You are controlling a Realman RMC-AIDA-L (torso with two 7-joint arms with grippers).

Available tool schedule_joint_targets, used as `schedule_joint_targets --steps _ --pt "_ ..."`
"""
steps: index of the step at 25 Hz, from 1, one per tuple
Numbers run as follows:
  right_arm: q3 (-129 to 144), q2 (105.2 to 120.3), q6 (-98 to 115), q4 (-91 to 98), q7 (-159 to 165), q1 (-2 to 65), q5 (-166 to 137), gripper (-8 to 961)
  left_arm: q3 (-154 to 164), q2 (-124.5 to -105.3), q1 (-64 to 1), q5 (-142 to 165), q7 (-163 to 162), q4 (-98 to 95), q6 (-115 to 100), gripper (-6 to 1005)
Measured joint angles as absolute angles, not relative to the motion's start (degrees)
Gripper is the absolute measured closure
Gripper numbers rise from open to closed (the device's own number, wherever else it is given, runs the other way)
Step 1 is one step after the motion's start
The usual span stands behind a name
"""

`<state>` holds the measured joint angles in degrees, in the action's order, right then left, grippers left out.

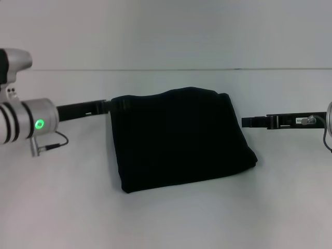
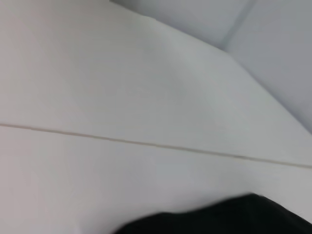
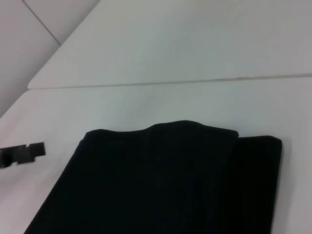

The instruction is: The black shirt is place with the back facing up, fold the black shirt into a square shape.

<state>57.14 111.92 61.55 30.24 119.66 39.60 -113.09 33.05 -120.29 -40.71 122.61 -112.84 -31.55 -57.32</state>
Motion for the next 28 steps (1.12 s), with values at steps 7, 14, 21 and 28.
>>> schedule_joint_targets --steps 7,14,21,28 --pt "57.1 112.59 61.3 30.2 118.8 39.6 -113.2 433 36.8 -119.75 -44.0 123.1 -120.2 -26.6 -44.8 93" --pt "57.1 112.80 61.2 30.2 118.7 39.6 -113.4 433 38.7 -120.41 -45.4 123.1 -119.9 -23.5 -38.7 107" --pt "57.1 112.97 61.3 30.2 118.7 39.7 -113.3 434 41.4 -121.25 -45.8 122.8 -119.9 -23.5 -38.8 121" --pt "57.1 112.97 61.2 30.2 118.7 39.5 -113.4 433 43.3 -122.15 -46.2 122.6 -116.1 -23.6 -38.3 136"
